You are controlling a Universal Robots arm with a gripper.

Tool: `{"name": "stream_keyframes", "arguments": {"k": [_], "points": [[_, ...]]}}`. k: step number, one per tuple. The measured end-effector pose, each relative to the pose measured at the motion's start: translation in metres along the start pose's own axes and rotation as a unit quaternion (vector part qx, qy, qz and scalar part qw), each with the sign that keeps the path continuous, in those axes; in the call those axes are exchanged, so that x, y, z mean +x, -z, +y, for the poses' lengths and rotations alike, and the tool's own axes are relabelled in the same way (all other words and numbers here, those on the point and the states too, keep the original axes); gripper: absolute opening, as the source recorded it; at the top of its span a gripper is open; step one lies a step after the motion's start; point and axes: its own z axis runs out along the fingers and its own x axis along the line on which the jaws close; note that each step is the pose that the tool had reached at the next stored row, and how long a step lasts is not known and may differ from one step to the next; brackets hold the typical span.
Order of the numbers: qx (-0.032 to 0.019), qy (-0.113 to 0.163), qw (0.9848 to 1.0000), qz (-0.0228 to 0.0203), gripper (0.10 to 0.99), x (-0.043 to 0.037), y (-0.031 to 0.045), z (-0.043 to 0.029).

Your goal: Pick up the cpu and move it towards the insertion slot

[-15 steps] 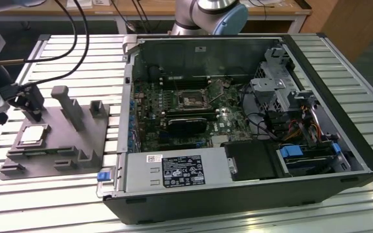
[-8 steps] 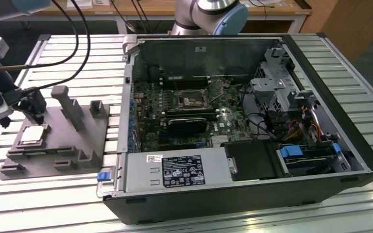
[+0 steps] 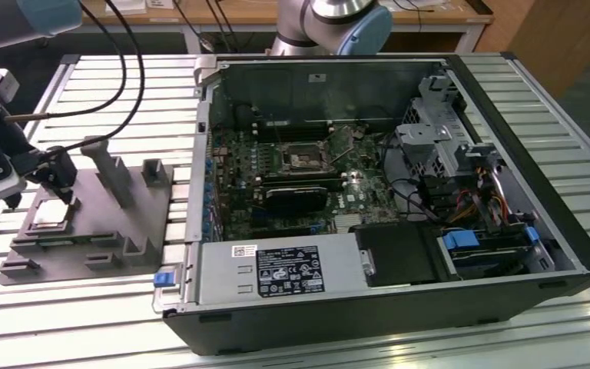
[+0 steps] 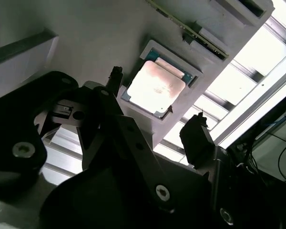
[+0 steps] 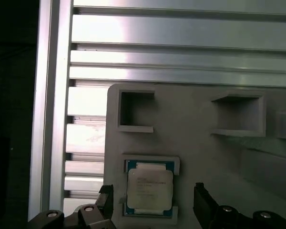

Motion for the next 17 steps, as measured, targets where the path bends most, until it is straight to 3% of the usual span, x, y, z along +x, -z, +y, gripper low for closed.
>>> {"name": "stream_keyframes", "arguments": {"k": [17], "points": [[0.0,0.0,1.0,-0.0006,0.765,0.0004,-0.0214,-0.0029]]}}
